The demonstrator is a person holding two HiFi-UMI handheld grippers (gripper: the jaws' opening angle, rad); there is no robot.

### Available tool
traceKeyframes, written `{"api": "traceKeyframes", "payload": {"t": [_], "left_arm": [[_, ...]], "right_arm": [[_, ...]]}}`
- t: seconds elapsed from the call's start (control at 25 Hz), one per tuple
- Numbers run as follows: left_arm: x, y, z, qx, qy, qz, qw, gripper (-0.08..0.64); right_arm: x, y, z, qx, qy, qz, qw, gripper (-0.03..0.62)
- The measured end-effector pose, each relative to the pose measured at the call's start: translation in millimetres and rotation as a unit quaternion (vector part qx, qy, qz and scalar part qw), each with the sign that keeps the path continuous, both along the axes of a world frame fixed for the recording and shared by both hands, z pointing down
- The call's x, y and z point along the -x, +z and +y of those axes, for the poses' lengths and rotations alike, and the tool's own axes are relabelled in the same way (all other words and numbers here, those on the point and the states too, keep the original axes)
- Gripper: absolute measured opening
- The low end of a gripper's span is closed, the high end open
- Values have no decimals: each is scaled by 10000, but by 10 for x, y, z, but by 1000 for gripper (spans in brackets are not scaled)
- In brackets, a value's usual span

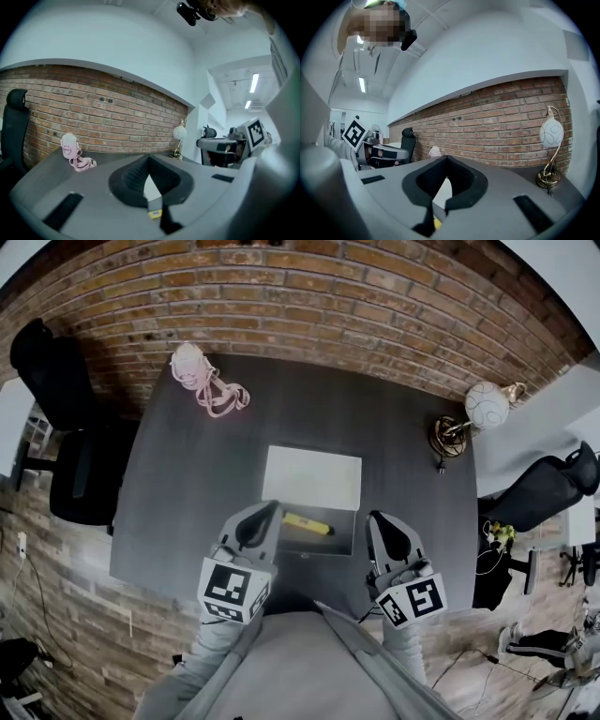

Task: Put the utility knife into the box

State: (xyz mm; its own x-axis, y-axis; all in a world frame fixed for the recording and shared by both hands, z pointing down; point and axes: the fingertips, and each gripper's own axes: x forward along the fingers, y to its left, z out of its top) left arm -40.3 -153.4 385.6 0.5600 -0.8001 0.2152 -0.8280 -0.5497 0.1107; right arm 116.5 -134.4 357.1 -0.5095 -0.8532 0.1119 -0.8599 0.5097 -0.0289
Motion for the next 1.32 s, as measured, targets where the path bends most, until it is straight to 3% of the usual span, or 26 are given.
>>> {"api": "traceKeyframes", "payload": {"t": [1.32], "left_arm": [[94,84,-15,88,28,114,9999,18]], "right_arm": [[100,130,55,201,39,130,9997,17]]}}
